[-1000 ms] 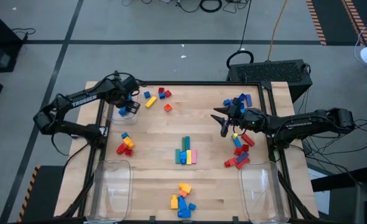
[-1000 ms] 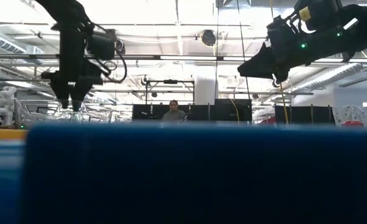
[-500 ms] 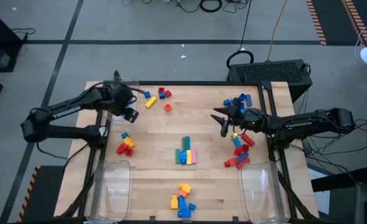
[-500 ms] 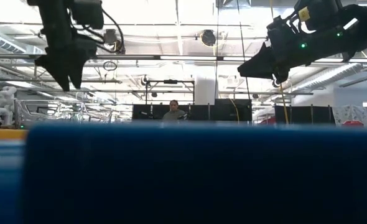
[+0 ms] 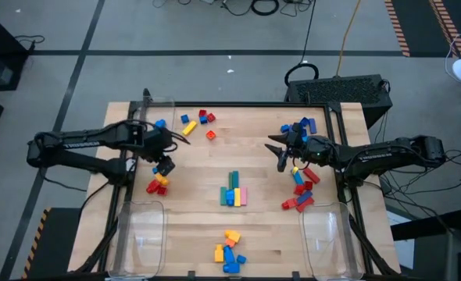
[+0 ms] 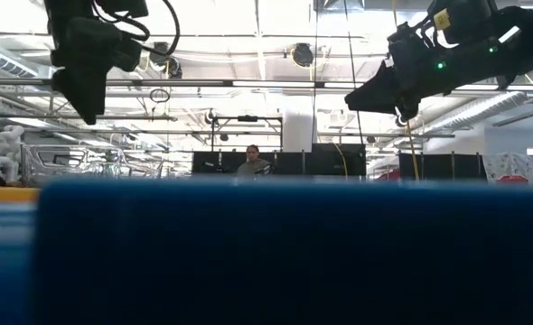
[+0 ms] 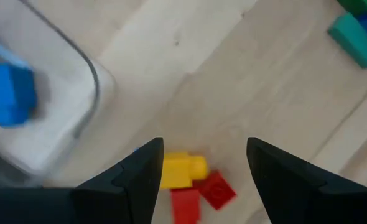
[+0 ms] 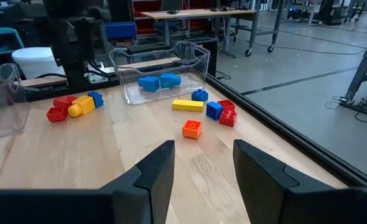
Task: Sort blocks by size
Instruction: Put the yellow one stud game piece into the top left transparent bin
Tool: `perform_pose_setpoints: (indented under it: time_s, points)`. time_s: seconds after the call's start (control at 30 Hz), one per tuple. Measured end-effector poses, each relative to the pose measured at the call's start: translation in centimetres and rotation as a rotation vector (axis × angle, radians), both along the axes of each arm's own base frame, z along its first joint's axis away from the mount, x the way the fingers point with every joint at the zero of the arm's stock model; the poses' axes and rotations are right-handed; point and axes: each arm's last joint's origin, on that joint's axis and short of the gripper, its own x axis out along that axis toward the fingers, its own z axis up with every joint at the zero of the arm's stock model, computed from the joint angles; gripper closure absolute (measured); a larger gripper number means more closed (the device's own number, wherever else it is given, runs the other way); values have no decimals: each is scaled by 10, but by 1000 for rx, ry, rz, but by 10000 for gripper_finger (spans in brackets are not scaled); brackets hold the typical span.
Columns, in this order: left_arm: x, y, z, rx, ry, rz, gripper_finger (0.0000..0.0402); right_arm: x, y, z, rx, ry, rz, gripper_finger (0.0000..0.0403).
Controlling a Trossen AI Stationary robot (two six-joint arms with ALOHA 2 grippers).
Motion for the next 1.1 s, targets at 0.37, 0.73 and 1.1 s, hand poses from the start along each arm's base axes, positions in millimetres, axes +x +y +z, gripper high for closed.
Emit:
perform_pose_setpoints:
  time_s: [0.37, 0.73, 1.1]
  points:
    - [9, -24, -16, -102, 87, 262, 168, 0, 0, -1, 1, 9, 0, 254]
    - [20, -39, -39, -152, 205, 535, 169, -1, 0, -3, 8, 33, 0, 254]
    - [29, -40, -58, -88, 335, 636, 168, -2, 0, -9, 13, 97, 1, 254]
